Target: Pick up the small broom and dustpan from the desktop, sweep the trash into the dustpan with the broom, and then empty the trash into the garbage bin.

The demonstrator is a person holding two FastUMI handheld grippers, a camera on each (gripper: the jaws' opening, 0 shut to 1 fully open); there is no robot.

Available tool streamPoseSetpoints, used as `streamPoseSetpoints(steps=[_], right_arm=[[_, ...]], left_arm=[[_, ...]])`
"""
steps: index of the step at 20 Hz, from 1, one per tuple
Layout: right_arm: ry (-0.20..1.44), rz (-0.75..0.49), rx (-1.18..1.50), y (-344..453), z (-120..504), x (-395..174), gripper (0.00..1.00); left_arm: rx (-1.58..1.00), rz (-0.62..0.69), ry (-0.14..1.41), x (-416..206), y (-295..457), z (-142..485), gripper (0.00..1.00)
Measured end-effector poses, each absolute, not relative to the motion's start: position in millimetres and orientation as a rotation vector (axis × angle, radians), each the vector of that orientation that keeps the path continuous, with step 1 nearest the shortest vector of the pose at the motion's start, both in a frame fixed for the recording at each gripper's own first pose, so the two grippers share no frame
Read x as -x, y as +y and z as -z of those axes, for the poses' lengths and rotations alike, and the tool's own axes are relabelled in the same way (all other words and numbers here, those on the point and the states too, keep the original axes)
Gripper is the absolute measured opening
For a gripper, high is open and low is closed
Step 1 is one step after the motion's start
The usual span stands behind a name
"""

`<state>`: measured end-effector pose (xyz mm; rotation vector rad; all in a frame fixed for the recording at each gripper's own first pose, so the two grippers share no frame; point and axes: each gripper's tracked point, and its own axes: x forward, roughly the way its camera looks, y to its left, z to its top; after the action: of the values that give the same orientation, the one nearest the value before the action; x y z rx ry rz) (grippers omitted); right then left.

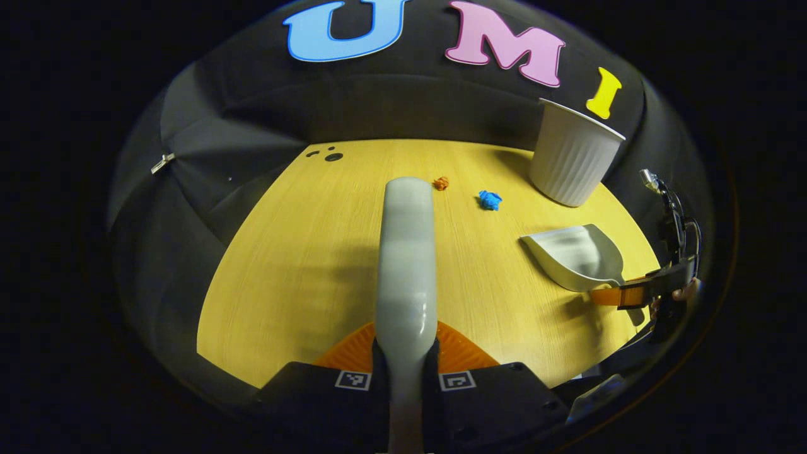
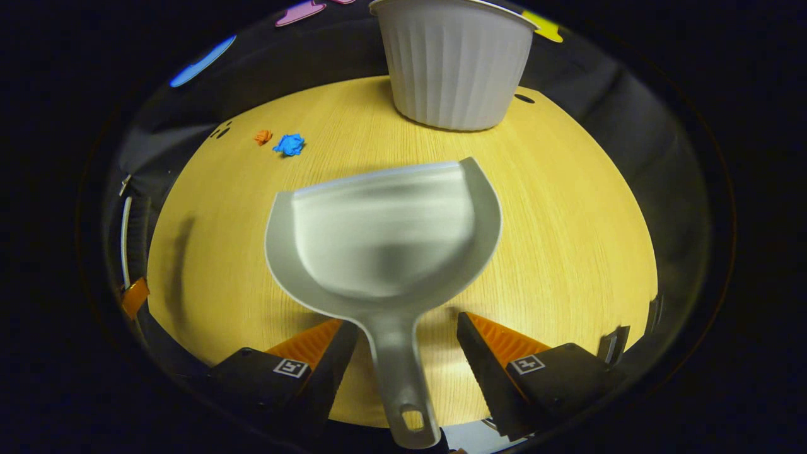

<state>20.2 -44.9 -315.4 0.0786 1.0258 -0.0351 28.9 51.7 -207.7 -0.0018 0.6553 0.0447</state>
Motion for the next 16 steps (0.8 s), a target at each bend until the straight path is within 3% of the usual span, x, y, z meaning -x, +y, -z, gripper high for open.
streamPoseSetpoints(steps=[2,4,7,9,12,16], right_arm=[[1.048,0.021,-0.079,-38,319,-21,0.89],[1.046,0.014,-0.052,-39,318,-24,0.61],[1.067,0.005,-0.019,-40,323,-27,0.54],[1.087,-0.024,-0.016,-39,319,-24,0.41],[1.097,-0.071,0.010,-40,322,-24,0.33],[1.123,-0.129,0.013,-40,321,-23,0.33]], left_arm=[[0.027,-0.064,0.669,-29,55,212,0.24],[0.050,-0.087,0.681,-30,60,215,0.24],[0.078,-0.104,0.699,-39,60,218,0.24],[0.078,-0.104,0.710,-46,61,218,0.25],[0.060,-0.068,0.726,-68,55,218,0.24],[0.013,-0.047,0.759,-105,53,216,0.25]])
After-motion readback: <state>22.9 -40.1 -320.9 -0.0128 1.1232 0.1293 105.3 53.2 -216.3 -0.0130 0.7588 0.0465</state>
